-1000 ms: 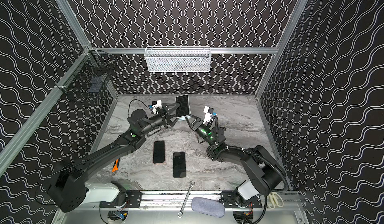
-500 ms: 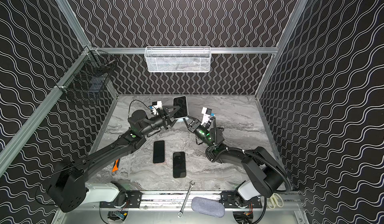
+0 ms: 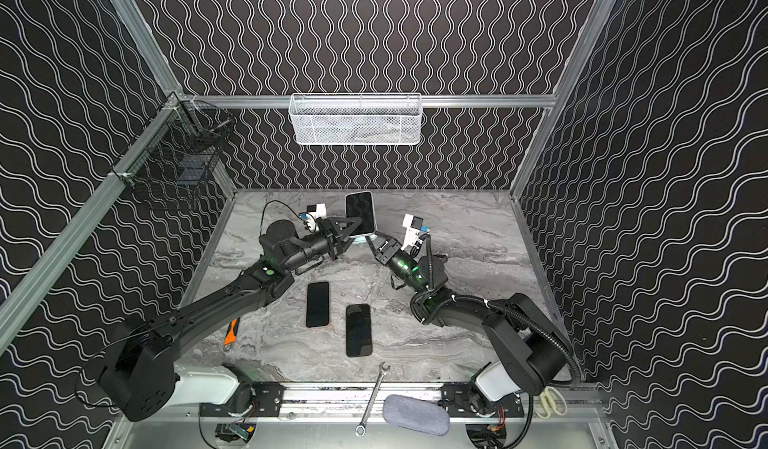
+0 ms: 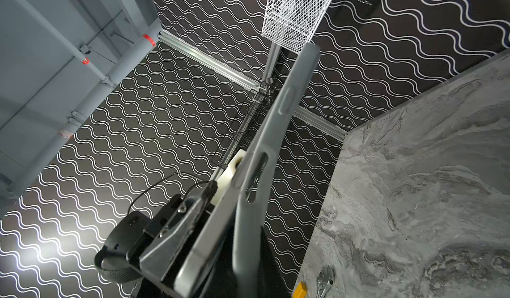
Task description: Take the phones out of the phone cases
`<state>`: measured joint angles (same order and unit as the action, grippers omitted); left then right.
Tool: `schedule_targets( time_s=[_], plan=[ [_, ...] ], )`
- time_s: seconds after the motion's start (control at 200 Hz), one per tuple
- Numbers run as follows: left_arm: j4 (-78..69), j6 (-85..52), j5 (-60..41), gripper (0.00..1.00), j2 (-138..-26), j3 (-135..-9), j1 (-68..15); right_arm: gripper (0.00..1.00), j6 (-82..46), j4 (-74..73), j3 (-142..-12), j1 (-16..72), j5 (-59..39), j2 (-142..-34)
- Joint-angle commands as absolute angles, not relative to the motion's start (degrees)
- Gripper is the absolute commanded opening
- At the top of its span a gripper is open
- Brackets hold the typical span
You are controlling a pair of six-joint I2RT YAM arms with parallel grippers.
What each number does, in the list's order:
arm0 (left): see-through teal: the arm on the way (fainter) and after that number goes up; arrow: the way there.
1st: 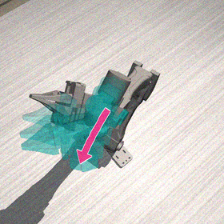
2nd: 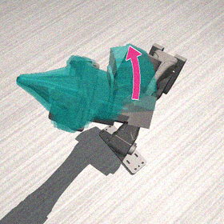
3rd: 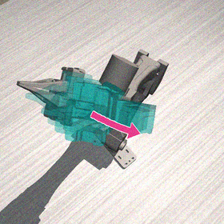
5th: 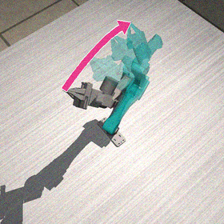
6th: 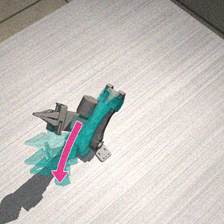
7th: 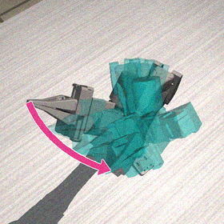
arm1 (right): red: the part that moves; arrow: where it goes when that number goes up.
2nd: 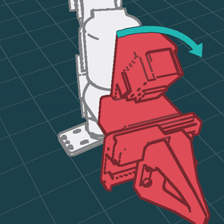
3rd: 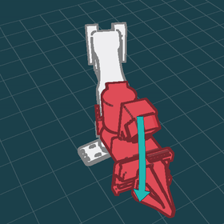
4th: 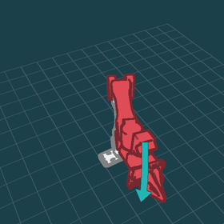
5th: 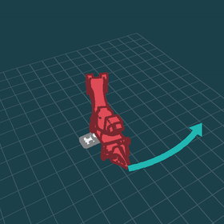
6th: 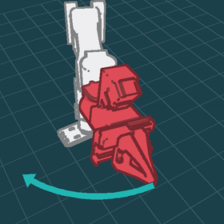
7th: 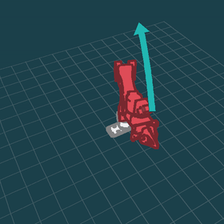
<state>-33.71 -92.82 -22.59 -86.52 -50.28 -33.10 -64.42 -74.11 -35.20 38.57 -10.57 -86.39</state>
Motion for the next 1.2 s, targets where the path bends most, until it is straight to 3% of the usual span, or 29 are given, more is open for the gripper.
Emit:
schedule_targets(
  time_s=[0.0,0.295,0.586,1.196],
  plan=[
    [-35.77,-92.02,-22.28,0.24,-86.98,-50.99,-32.96,0.03,-63.54,-78.84,-36.03,38.76,-12.92,-86.4],
    [-35.95,-92.39,-22.48,0.17,-87.6,-51.31,-32.96,0.03,-63.81,-78.76,-36.65,38.76,-13.54,-87.18],
    [-36.04,-92.46,-23.02,0.0,-87.77,-51.97,-32.98,0.03,-64.42,-78.67,-37.57,38.76,-14.06,-88.22],
    [-36.45,-92.34,-25.46,0.0,-87.54,-55.59,-32.63,0.03,-64.04,-77.41,-35.82,37.9,-11.79,-87.75]
  ],
)
